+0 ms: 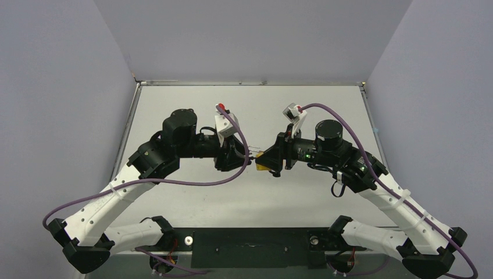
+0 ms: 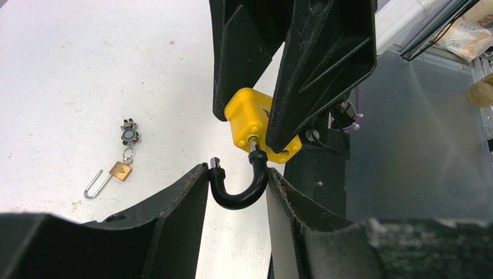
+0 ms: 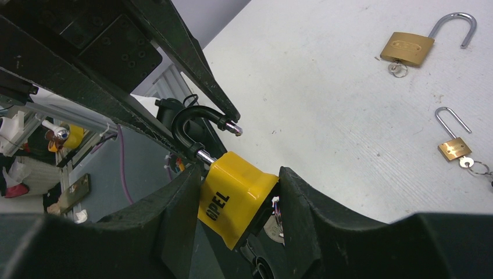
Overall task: Lock with the key
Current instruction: Lock the lock.
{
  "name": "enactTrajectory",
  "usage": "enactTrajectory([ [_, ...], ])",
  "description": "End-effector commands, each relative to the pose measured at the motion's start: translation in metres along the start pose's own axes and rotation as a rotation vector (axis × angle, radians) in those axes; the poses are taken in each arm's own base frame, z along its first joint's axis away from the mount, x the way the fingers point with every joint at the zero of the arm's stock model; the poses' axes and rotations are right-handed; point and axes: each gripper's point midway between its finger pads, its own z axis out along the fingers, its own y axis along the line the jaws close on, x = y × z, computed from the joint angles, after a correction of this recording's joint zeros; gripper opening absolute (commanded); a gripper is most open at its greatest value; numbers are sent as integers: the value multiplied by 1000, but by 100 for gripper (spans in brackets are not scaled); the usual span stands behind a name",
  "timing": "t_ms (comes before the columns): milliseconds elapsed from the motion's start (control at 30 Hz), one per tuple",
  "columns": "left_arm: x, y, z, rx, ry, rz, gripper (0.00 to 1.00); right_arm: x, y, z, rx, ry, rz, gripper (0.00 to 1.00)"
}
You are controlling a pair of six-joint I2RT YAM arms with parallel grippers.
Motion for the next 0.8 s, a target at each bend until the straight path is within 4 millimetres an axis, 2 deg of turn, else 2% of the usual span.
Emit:
enactTrajectory([
  [0,-22,-9,-6,24,-59,37,30,-39,20,-12,-38,-136,-66,0],
  [233,-26,-12,-5,42,-81,18,18,-40,17,-11,-22,-140,-66,0],
  [333,-29,-11,-4,31,-101,15,6,-40,16,-11,-17,-139,-64,0],
  [400,-30,-9,-4,20,-113,10,1,-41,15,-11,-14,-142,-64,0],
  [667,-33,-4,-6,-20,-156,-5,0,-45,8,-7,24,-155,-38,0],
  [767,-28,3,-3,-52,-149,-28,0,-45,-5,-2,89,-163,-12,0],
])
